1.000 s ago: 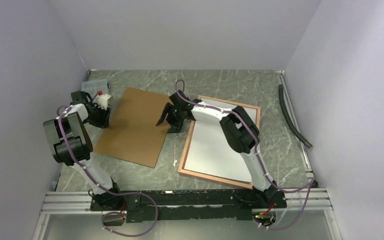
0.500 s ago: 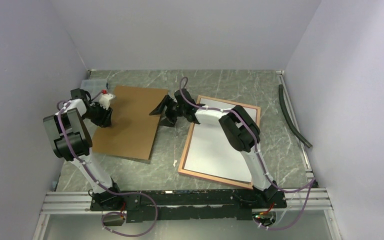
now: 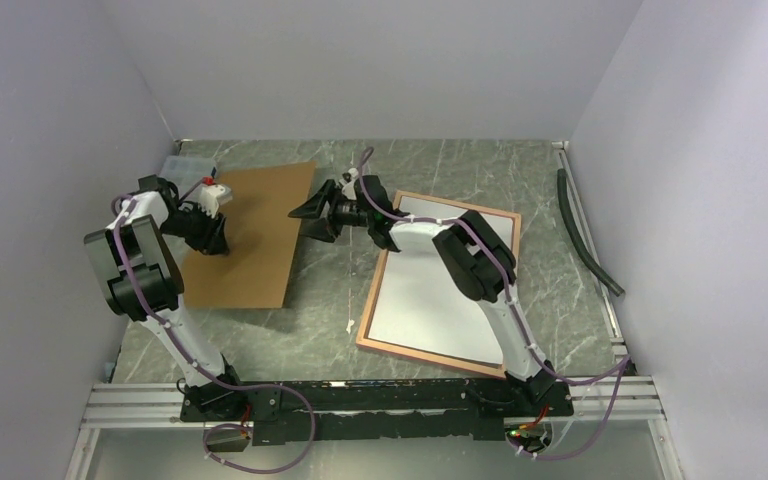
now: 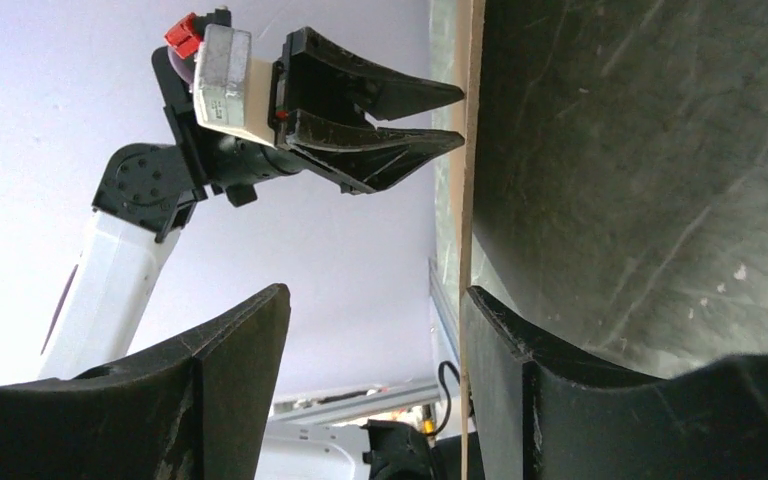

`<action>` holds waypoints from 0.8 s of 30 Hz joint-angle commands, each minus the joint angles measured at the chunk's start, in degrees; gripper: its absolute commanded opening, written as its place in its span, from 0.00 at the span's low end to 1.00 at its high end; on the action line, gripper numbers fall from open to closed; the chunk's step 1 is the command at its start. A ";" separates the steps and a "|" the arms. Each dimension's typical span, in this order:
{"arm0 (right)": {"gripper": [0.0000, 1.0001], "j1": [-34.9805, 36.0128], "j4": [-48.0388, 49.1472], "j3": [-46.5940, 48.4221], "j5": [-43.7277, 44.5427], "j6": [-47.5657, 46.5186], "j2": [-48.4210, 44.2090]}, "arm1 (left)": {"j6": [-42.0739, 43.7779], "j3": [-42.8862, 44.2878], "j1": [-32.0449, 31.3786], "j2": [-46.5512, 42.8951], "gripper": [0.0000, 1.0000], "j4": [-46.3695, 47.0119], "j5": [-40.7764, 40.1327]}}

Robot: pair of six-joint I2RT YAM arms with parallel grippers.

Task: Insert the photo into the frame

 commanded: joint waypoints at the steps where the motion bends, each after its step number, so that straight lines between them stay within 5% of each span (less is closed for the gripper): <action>1: 0.65 5.63 21.36 7.53 -7.77 8.27 3.69 | 1.73 -3.03 -2.13 3.96 0.45 -14.86 6.04; 6: 0.62 6.33 32.75 12.53 -10.12 15.23 8.80 | 3.64 -0.25 -1.91 3.82 0.45 -20.32 10.05; 11: 0.64 6.88 17.23 11.03 -7.96 2.64 5.17 | 4.10 1.07 -1.78 3.11 0.44 -23.00 12.25; 15: 0.61 6.65 15.16 8.91 -5.32 3.62 5.64 | 2.98 2.89 -1.74 0.05 0.50 -24.78 12.51; 20: 0.55 6.13 11.48 3.88 -1.38 2.24 3.63 | -1.72 8.30 0.53 -6.36 0.62 -23.04 4.29; 24: 0.49 6.16 10.59 2.38 1.30 2.25 3.25 | -5.63 13.00 5.86 -7.76 0.63 -17.90 -4.76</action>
